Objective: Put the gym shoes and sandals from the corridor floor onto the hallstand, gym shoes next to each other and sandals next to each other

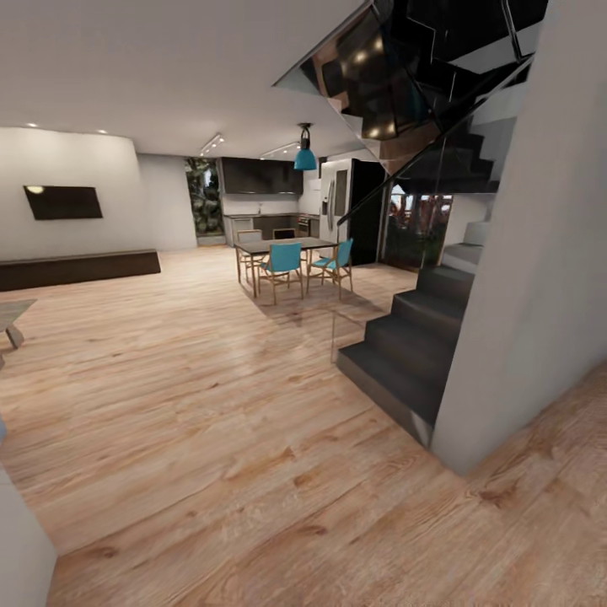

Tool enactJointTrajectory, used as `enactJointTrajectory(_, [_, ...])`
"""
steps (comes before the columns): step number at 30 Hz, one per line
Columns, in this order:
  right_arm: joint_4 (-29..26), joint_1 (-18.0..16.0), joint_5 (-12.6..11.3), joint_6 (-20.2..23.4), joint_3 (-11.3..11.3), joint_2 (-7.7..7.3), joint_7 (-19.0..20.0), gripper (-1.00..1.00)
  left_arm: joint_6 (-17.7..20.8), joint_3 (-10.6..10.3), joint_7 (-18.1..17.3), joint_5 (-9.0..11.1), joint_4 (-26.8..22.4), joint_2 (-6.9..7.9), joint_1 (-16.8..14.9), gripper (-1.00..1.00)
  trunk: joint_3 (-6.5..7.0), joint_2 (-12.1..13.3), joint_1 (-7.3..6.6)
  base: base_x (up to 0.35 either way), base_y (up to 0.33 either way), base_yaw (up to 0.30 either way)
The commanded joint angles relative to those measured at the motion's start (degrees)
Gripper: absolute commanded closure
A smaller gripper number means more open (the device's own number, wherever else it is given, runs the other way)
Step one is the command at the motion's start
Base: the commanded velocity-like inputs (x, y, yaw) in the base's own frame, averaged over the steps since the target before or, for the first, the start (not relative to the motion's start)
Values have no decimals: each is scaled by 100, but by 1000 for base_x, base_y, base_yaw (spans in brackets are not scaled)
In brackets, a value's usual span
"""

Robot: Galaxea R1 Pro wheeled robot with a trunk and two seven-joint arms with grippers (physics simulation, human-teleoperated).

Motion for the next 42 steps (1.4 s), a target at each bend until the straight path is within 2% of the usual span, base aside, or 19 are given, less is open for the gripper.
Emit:
enactJointTrajectory(1, [6, -5, -9, -19, -2, 2, 4, -100, -17, 7, -4, 14, 2, 0, -2, -100, -6, -3, -1, -6, 0, -268])
enactJointTrajectory(42, [20, -5, -9, -19, -2, 2, 2, -100, -17, 0, -4, 14, 2, 0, -2, -100, -6, -3, -1, 0, 0, -268])
